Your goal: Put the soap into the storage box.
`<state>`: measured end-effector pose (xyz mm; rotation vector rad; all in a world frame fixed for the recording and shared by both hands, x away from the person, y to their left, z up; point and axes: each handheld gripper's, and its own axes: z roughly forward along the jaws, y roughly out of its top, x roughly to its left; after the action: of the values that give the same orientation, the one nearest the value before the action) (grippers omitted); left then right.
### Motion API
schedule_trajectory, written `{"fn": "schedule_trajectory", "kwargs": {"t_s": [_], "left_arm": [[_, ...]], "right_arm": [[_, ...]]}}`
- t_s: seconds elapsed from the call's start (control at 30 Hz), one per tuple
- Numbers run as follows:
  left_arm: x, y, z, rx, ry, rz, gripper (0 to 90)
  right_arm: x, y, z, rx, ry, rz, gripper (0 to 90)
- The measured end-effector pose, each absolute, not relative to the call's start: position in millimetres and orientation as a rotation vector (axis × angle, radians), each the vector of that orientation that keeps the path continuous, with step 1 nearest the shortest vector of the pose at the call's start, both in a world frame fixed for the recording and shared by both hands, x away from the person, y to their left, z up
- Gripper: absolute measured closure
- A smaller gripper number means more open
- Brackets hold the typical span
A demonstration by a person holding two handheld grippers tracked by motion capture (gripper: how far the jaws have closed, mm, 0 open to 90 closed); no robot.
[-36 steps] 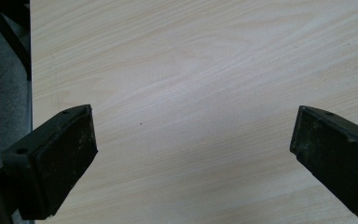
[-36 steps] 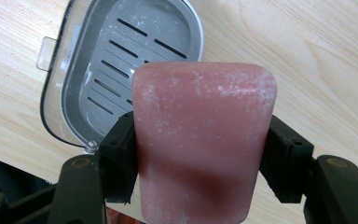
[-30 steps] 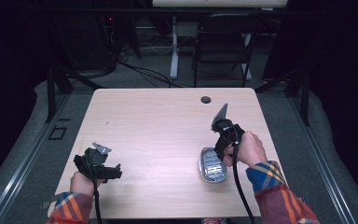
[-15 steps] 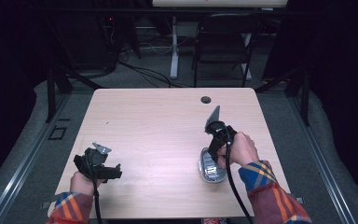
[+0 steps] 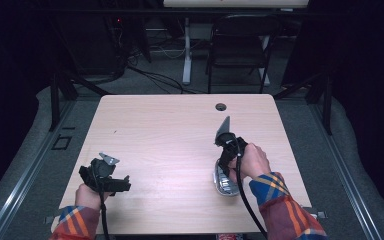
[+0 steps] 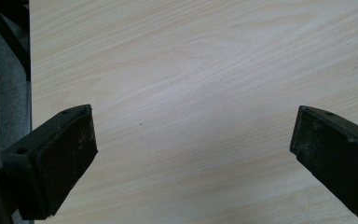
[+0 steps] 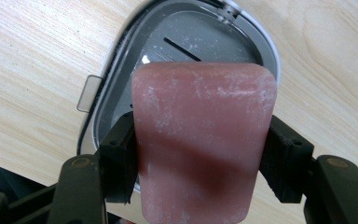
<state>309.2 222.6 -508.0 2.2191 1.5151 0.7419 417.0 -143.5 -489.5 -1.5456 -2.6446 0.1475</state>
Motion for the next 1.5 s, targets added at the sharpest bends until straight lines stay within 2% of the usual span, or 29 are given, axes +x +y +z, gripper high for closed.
{"fn": "schedule_trajectory", "kwargs": {"t_s": [1.07, 1.5], "left_arm": [[309.1, 221.9, -508.4, 2.218, 1.514, 0.745, 0.2], [309.1, 221.6, -508.4, 2.219, 1.513, 0.747, 0.2]], "right_arm": [[415.9, -150.4, -499.9, -1.623, -2.530, 0.092, 35.9], [410.8, -162.2, -491.5, -1.637, -2.512, 0.019, 37.6]]}}
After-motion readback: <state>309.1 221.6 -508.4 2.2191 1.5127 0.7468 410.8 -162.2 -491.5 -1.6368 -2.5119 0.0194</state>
